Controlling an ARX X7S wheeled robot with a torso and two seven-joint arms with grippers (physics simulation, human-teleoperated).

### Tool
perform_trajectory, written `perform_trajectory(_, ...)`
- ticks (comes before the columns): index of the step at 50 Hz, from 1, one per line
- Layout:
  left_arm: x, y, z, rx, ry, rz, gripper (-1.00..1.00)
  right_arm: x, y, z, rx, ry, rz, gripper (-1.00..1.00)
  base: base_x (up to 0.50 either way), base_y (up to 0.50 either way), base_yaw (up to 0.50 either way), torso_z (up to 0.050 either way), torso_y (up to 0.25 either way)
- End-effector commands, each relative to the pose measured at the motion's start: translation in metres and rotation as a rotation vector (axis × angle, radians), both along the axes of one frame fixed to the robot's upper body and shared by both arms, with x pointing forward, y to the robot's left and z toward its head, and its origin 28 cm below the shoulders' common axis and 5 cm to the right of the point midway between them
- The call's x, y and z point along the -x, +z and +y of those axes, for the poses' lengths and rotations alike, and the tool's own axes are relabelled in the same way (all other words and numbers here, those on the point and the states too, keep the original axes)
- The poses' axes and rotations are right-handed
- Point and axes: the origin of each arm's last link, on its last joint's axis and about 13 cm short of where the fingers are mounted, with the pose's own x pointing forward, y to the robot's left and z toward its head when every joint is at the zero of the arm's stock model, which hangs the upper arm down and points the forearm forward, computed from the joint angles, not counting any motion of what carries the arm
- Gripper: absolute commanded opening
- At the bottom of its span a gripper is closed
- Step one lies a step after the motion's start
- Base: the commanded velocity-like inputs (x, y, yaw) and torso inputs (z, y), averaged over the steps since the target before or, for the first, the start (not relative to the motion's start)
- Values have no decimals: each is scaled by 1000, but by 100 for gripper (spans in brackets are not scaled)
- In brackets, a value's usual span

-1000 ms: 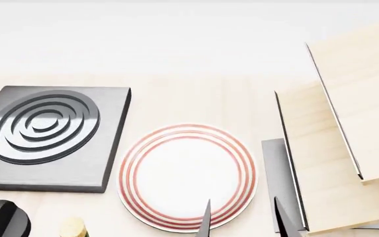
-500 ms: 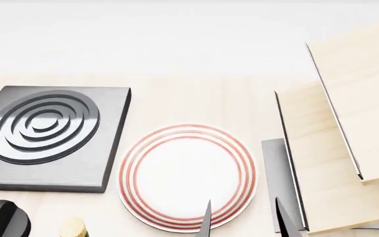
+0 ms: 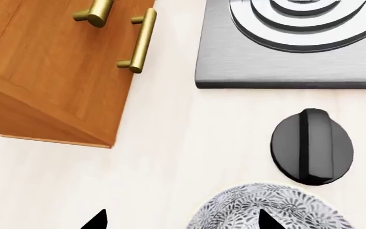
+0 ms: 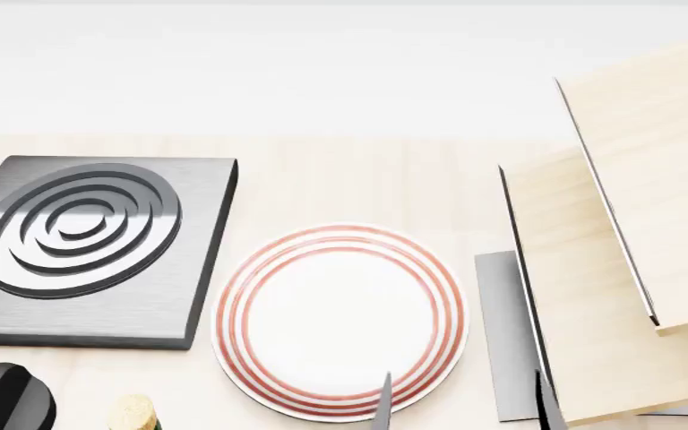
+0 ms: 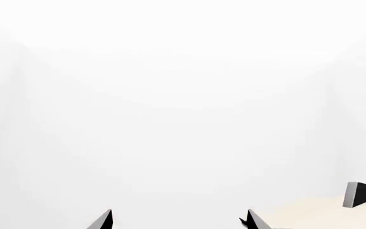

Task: Pick up the akita bowl and put it on the plate.

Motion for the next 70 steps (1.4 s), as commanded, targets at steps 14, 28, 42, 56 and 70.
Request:
perform_trajectory(14,11,-12,1,3,-39,96,100,8,2,2,6,7,-106,100,0,0,0,0,0)
perform_trajectory(28,17,-22,4,12,-49,134,100,7,1,1,1,6,-104,100,0,0,0,0,0)
perform_trajectory(42,19,-37,6,26,-56,173,100,7,-1,2,1,10,-103,100,0,0,0,0,0)
perform_trajectory(56,23,-50,8,42,-47,210,100,7,-1,2,2,10,-100,100,0,0,0,0,0)
perform_trajectory(70,29,-62,11,66,-29,233,100,6,-2,2,4,10,-95,100,0,0,0,0,0)
